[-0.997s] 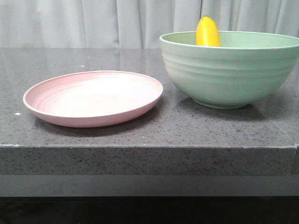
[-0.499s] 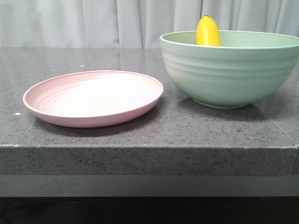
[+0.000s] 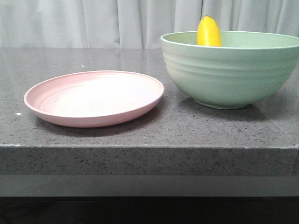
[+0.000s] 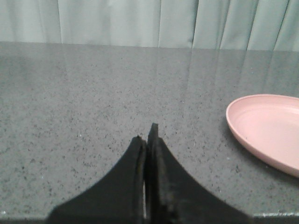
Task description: Transfer banana from pink plate to green bowl
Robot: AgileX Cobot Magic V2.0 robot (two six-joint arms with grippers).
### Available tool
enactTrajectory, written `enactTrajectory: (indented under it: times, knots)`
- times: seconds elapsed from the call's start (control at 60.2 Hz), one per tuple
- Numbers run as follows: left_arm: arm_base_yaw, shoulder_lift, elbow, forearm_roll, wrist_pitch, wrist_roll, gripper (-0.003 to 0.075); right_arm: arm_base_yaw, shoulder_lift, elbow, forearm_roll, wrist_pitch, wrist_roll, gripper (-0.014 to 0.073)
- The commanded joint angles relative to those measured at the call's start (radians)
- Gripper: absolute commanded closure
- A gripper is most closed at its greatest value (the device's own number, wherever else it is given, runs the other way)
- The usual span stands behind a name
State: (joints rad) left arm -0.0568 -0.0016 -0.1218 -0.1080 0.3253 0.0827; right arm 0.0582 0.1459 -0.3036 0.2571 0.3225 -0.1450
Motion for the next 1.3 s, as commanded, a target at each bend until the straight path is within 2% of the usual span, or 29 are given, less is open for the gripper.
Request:
enactTrajectory:
  times: [0.0,0.15,0.183,1.28]
  knots:
    - [0.006,-0.021,0.034,-0.002,-0.106,-0.011,0.0741,-0.003,0.009,-0.025,0.006,-0.079,-0.009,0.0654]
    - [0.006,-0.023,0.137,-0.025,-0.245,-0.011,0.0741,-0.003,0.008,-0.025,0.006,-0.076,-0.009,0.0654]
    - [0.006,-0.023,0.134,-0.033,-0.217,-0.011,0.0741,-0.003,0.008,-0.025,0.006,-0.076,-0.009,0.0654]
    - [0.006,-0.023,0.133,-0.035,-0.22,-0.011,0.0741,-0.003,0.008,-0.012,0.002,-0.096,-0.008,0.0654]
